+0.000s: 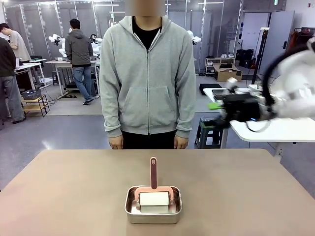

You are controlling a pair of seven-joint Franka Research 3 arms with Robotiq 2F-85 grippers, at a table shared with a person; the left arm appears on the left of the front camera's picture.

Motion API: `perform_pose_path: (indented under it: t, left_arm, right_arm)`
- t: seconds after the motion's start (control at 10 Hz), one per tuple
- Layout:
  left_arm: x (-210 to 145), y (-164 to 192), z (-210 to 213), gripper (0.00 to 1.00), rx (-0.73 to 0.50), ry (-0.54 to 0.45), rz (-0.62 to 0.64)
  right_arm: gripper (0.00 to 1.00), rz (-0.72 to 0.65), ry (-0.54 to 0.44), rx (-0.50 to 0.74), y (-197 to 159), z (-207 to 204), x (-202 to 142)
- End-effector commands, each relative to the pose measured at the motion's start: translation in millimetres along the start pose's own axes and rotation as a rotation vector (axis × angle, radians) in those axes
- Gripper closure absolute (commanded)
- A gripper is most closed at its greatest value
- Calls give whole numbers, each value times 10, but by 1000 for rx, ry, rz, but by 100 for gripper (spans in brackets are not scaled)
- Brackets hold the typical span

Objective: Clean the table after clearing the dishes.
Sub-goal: Place the Lint Roller back on top of the Airtight Container.

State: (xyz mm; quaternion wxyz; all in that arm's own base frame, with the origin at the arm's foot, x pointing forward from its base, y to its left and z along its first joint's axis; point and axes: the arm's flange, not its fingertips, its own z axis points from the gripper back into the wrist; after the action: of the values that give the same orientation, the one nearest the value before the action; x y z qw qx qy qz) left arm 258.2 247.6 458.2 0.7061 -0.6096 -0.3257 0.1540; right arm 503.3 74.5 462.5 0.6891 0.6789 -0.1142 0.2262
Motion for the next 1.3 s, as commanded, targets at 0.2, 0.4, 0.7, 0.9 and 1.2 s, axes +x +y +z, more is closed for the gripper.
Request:
perform_pose_path:
  t: [0.2, 0.4, 0.7, 0.9, 1.2]
  left_arm:
    - [10, -24, 19, 0, -15, -1, -11]
    - [10, -24, 19, 0, -15, -1, -11]
    - [10, -24, 19, 0, -15, -1, -11]
    - [10, -24, 19, 0, -15, -1, -11]
    - [10, -24, 19, 0, -15, -1, -11]
  right_arm:
    - [0, -235, -234, -122, -99, 1468, -693]
    - [0, -268, -359, -193, -177, 2283, -1170]
    - [0, -285, -512, -221, -90, 2943, -1754]
    - [0, -324, -583, -248, -43, 3095, -1964]
    - [0, -312, -565, -253, -68, 3189, -1963]
